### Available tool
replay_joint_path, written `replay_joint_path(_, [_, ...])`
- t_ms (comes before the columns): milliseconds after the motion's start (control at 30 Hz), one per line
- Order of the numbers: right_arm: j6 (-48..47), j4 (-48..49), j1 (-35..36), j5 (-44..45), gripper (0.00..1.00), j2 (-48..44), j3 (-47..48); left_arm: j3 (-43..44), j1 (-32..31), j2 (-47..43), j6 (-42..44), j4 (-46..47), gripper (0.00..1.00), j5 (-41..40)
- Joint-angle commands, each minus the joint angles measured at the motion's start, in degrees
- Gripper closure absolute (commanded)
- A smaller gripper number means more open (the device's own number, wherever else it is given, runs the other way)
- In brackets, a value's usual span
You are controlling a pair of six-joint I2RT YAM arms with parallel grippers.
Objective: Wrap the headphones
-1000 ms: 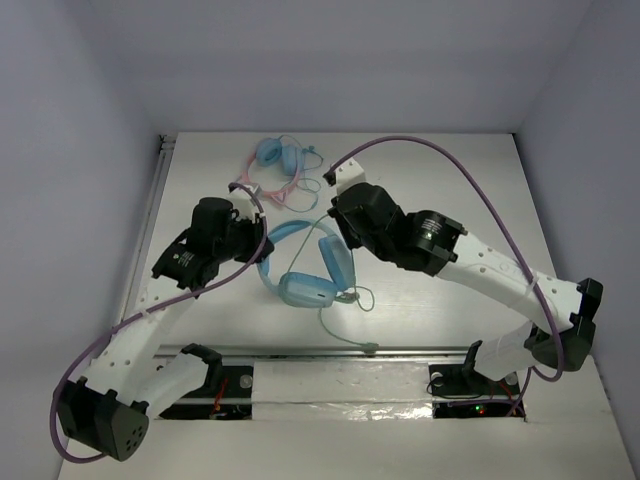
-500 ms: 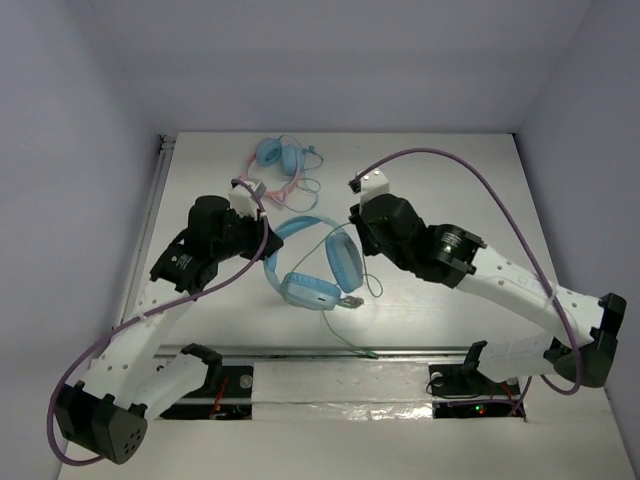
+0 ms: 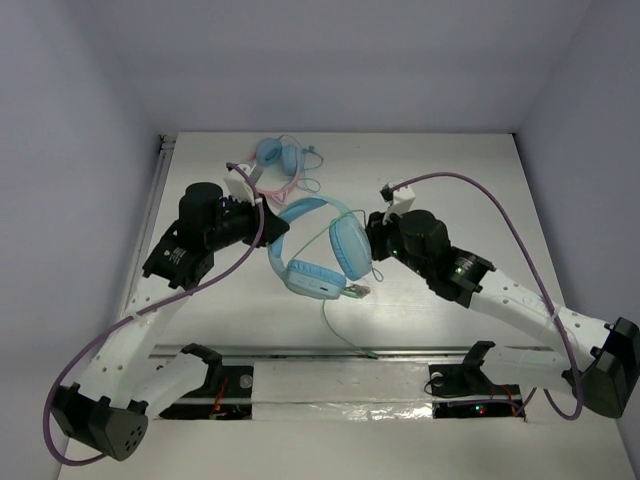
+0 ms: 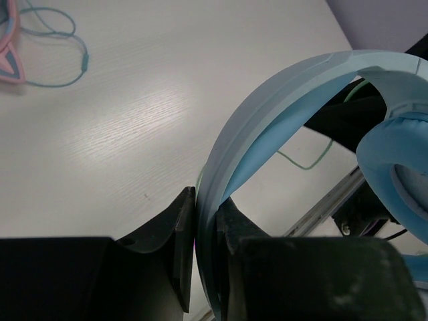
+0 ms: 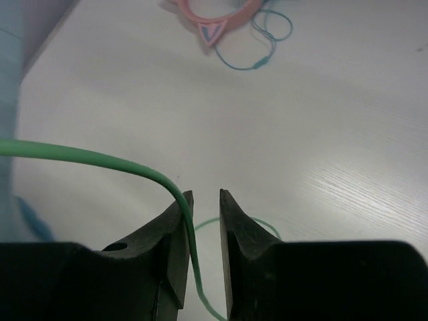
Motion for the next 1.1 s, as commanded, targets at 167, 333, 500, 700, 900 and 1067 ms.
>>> replay_joint_path(167, [3.4, 26.3, -1.9, -13.3, 0.65, -2.7, -8.9, 5.0, -0.2, 0.5, -6.0, 6.5, 1.0, 4.2])
replay_joint_path(333, [6.0, 34.4, -2.4, -16.9, 0.54, -1.6, -14.2, 8.4, 0.4, 0.8, -7.6, 6.2, 1.0, 0.6])
replay_joint_path(500, [10.2, 44.6, -2.4, -16.2, 0.54, 1.7, -20.4, 12.7, 0.4, 1.9, -8.9, 6.2, 1.0, -1.6])
replay_joint_path(700, [14.6, 51.9, -2.4, -14.6, 0.47, 2.7, -25.2, 15.6, 1.4, 3.5, -11.0, 6.9, 1.0, -2.0])
replay_joint_path(900, [17.1, 59.1, -2.4, -15.3, 0.39, 7.6, -27.8, 16.2, 3.2, 4.2, -14.4, 9.5, 1.0, 1.4])
replay_joint_path(1067, [17.7, 64.5, -2.4, -14.4, 0.31, 11.2, -29.2, 16.0, 3.7, 3.7, -15.9, 11.2, 1.0, 1.8])
